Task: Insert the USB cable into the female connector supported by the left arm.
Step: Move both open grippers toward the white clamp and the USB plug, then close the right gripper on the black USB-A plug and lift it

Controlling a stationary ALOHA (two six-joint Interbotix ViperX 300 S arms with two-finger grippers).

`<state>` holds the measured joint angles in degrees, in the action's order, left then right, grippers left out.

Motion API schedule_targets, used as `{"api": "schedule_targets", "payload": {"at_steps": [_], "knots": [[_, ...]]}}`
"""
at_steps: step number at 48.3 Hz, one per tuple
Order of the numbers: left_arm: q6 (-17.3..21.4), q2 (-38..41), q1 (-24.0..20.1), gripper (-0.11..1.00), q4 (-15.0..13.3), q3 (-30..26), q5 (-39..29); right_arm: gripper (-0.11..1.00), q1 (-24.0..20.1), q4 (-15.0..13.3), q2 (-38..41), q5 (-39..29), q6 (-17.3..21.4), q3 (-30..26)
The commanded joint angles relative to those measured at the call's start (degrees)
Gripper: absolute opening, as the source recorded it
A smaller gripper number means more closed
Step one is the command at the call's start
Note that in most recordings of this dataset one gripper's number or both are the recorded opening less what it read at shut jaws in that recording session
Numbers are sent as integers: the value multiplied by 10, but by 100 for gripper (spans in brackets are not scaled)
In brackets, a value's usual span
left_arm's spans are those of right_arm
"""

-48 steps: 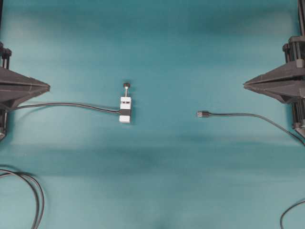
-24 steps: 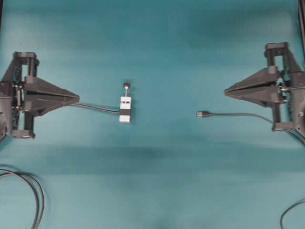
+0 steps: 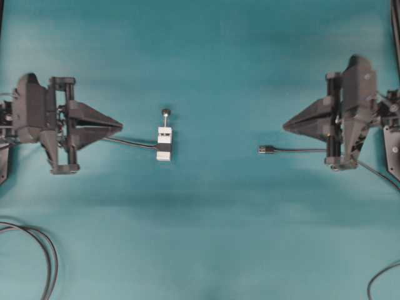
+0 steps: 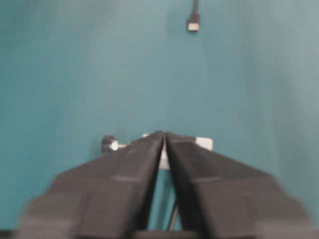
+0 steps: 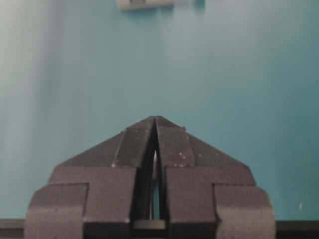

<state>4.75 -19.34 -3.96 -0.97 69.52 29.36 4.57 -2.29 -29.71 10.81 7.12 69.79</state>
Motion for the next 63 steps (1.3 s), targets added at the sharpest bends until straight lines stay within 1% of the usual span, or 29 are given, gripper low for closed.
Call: {"api": "schedule_targets", "payload": {"at_steps": [1, 4, 8, 10, 12, 15, 16, 17, 18, 24, 30, 35, 41, 54, 63], "knots": [[11, 52, -2, 42, -2, -10, 49, 1, 2, -8, 29, 34, 1, 0], [10, 91, -2, 60, -1, -16, 75, 4, 3, -8, 47, 69, 4, 7], [10, 139, 2, 83, -1, -28, 104, 21, 3, -8, 67, 110, 4, 13], [11, 158, 4, 89, -1, -35, 120, 33, 4, -8, 76, 125, 4, 15], [11, 178, 9, 91, -1, -43, 138, 45, 6, -7, 87, 134, 4, 16], [10, 197, 16, 89, -1, -50, 159, 63, 11, -8, 106, 142, 4, 13], [9, 202, 18, 88, -1, -51, 165, 68, 12, -7, 113, 143, 4, 13], [9, 207, 19, 87, -1, -51, 171, 70, 13, -8, 119, 146, 4, 13], [8, 212, 21, 86, -1, -52, 177, 70, 13, -7, 125, 148, 4, 13], [5, 237, 23, 83, -1, -44, 190, 64, 14, -7, 158, 165, 4, 18], [-4, 252, 22, 83, -1, -33, 190, 64, 14, -7, 188, 203, 8, 24], [-4, 254, 22, 83, -2, -24, 189, 64, 14, -6, 211, 240, 27, 23], [-2, 255, 18, 83, -1, -14, 183, 64, 14, -6, 231, 265, 52, 25], [2, 256, 6, 83, -2, -12, 178, 64, 8, -8, 266, 273, 57, 26], [3, 258, 4, 83, -2, -14, 178, 64, -8, -9, 285, 272, 55, 25]]}}
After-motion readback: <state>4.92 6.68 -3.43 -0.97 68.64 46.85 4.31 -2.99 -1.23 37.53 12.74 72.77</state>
